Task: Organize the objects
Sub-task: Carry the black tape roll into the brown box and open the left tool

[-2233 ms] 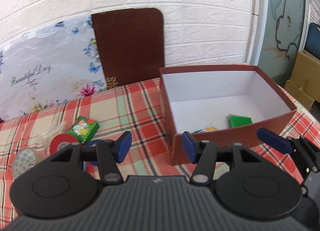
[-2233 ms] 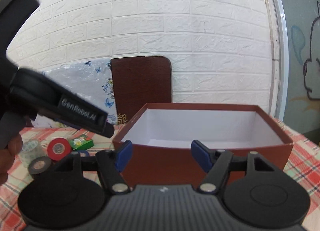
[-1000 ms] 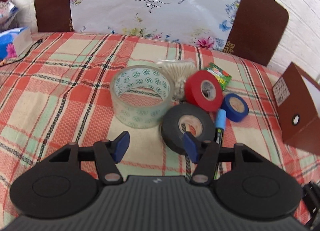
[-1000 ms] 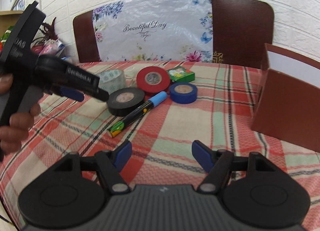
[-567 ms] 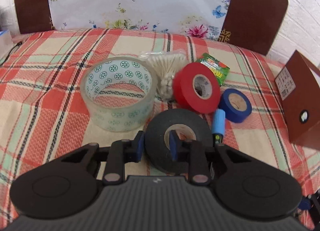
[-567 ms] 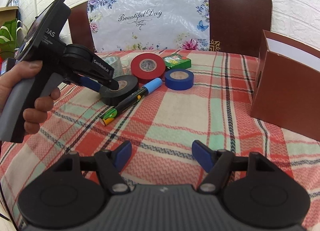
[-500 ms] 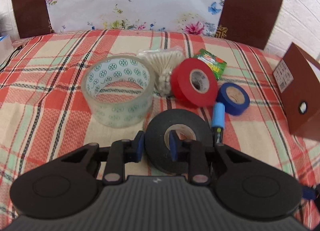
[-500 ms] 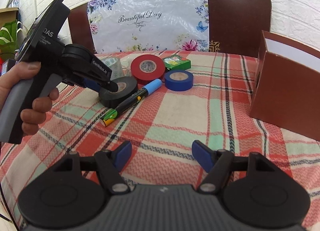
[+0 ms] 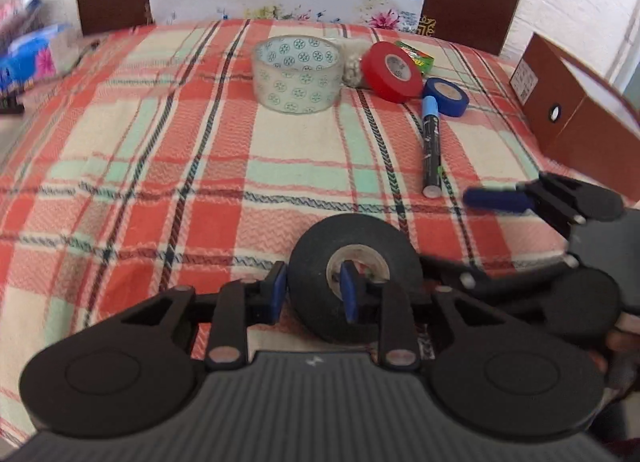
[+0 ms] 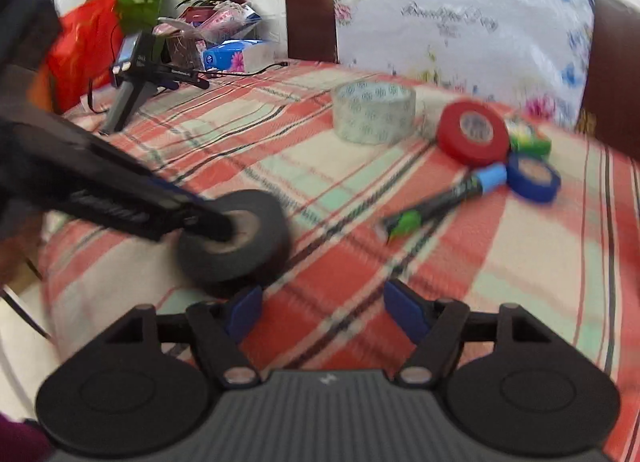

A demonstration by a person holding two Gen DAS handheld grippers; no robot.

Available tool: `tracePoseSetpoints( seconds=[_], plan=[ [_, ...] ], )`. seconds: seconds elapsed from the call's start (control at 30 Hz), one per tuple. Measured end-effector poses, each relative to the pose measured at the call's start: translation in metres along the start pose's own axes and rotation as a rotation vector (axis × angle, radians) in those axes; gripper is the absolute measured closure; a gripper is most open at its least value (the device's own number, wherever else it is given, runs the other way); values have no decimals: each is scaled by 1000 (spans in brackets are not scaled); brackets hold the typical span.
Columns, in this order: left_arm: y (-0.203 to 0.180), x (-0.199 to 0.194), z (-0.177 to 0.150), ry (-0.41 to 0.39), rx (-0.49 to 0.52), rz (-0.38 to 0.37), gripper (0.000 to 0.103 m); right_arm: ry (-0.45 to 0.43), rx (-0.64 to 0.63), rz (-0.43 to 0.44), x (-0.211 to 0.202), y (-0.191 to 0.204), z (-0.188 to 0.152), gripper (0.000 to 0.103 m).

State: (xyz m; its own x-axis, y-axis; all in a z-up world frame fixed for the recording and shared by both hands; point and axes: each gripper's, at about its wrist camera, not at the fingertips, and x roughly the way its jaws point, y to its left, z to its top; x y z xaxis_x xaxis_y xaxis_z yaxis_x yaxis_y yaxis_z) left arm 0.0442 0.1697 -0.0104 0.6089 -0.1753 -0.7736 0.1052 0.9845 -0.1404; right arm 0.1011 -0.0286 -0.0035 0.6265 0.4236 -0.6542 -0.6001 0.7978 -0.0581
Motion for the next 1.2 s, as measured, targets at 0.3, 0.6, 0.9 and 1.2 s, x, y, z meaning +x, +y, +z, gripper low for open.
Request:
tracePoseSetpoints(
  seconds=[0.3, 0.6, 0.9, 1.2],
  plan=[
    [-38, 6, -4, 36, 74, -92, 74, -68, 8, 117, -60, -7, -31, 13],
    [-145, 20, 7, 48, 316, -172, 74, -34, 56, -51, -71, -11, -58, 23],
    [-278, -1, 104, -190, 496, -321, 72, -280, 53, -496, -141, -98, -42, 23],
    [-347, 56, 138, -208, 454, -213, 47, -283, 258, -709, -131, -216, -38, 19]
  ],
)
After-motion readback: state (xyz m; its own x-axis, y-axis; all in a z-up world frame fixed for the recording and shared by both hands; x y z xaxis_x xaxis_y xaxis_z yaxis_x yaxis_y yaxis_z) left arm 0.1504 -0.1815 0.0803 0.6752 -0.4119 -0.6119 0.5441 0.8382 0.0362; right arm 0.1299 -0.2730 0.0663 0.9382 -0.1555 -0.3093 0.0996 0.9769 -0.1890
